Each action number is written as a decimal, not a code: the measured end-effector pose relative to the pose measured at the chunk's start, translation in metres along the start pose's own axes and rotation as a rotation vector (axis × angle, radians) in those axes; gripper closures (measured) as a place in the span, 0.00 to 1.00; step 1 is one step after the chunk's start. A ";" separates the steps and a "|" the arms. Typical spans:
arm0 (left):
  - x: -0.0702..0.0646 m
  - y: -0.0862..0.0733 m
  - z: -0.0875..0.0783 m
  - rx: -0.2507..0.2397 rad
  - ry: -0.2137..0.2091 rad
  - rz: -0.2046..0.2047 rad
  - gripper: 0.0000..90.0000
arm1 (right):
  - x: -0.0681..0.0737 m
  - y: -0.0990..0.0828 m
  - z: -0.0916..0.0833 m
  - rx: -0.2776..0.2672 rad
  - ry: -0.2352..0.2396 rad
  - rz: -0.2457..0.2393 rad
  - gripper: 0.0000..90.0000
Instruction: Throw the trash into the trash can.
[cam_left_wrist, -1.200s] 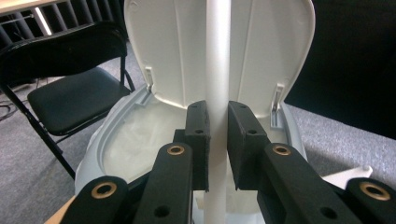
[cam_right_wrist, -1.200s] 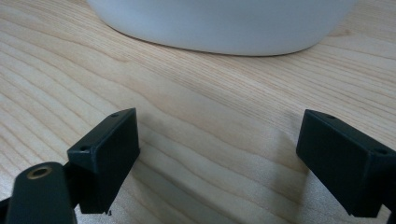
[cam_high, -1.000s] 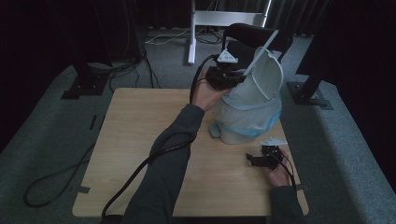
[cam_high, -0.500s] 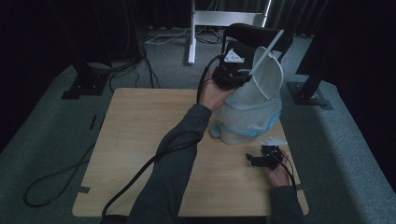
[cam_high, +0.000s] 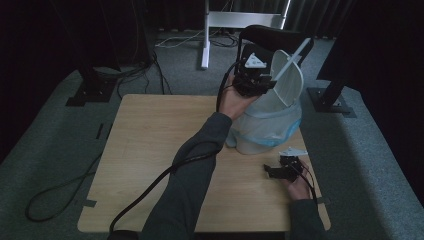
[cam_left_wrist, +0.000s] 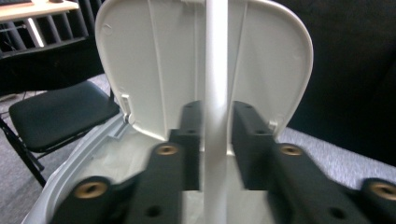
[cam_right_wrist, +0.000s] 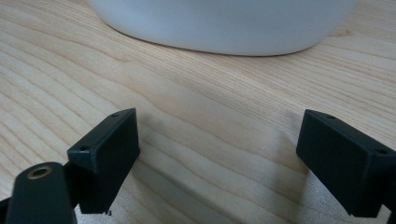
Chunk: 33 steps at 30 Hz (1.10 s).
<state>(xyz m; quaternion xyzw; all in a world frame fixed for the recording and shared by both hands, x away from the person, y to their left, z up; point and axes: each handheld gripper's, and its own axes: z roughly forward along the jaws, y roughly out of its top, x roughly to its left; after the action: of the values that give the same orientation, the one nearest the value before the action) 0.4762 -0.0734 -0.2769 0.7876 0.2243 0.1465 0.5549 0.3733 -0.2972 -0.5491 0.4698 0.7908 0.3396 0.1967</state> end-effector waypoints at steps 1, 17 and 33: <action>0.000 0.000 0.000 -0.003 -0.003 -0.003 0.74 | 0.000 0.000 0.000 0.000 0.001 0.000 0.13; -0.003 0.008 0.000 -0.017 -0.013 0.001 0.66 | 0.000 0.000 0.000 0.001 0.002 0.000 0.13; -0.018 0.030 0.002 -0.049 -0.020 0.037 0.63 | 0.000 0.000 0.000 0.001 0.001 0.000 0.13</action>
<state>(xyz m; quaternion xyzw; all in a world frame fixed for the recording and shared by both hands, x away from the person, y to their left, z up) 0.4673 -0.0932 -0.2491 0.7793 0.2004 0.1540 0.5735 0.3733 -0.2972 -0.5490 0.4697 0.7911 0.3392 0.1960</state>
